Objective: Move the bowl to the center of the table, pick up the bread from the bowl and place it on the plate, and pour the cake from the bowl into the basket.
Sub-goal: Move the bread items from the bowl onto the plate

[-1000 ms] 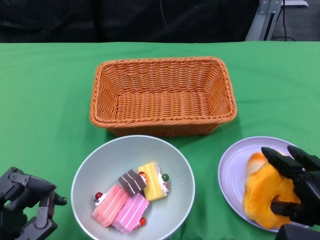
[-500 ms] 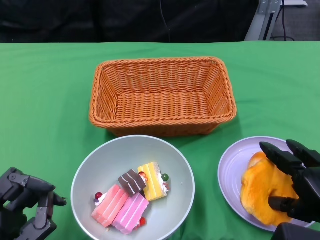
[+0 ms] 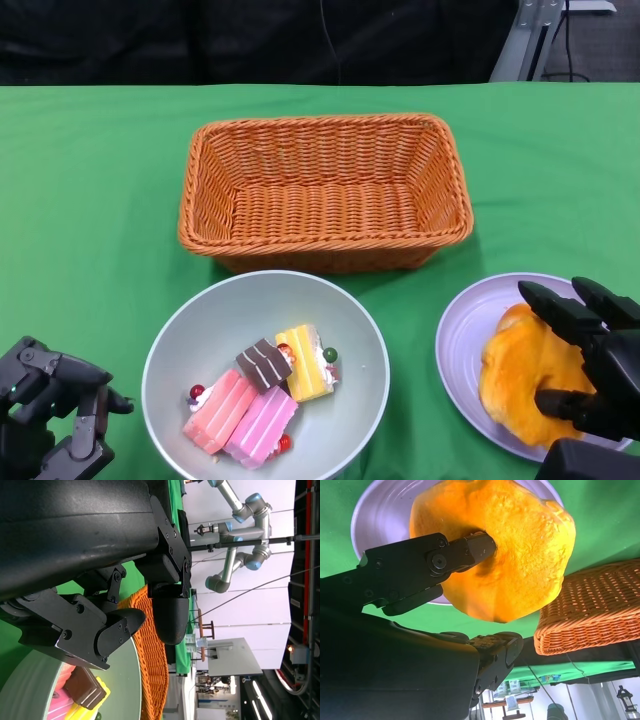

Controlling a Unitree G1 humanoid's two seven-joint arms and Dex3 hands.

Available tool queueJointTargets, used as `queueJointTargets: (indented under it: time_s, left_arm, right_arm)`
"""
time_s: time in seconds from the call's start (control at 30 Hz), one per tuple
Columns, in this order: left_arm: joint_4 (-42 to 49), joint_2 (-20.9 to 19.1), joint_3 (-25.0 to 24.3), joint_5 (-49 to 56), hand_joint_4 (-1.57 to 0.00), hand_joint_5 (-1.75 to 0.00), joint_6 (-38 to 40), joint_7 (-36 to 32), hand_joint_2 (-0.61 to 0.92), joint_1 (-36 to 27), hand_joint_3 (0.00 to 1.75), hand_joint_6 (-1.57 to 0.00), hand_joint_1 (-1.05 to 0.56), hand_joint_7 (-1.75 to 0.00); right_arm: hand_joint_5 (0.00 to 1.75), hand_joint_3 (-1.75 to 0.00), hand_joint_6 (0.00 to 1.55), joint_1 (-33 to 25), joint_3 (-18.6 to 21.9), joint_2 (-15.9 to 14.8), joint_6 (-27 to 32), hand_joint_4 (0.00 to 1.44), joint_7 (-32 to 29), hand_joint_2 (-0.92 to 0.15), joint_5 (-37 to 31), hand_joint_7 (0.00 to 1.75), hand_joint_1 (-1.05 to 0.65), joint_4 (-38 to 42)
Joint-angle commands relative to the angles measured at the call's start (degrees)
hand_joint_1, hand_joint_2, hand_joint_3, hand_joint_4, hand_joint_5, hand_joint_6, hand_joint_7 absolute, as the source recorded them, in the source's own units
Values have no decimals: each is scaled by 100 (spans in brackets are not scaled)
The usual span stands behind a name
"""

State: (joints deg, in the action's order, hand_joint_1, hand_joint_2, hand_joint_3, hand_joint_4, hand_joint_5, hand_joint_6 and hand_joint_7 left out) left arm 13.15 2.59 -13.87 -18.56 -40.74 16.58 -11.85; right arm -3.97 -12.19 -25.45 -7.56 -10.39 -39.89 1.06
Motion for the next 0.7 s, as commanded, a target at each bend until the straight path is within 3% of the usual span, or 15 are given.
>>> queueJointTargets:
  time_s: [0.03,0.7]
  left_arm:
    - [59,-84,-30,-9,-77,-147,-89,23,63,31,99,-77,2,-125]
    - [18,-65,-8,23,-77,-147,-69,-2,62,-10,100,-76,1,-126]
  right_arm:
    - [2,0,27,131,56,-4,-112,17,-37,-87,37,0,-44,45]
    - [1,-1,24,695,-120,304,129,18,98,-90,-211,0,-49,215]
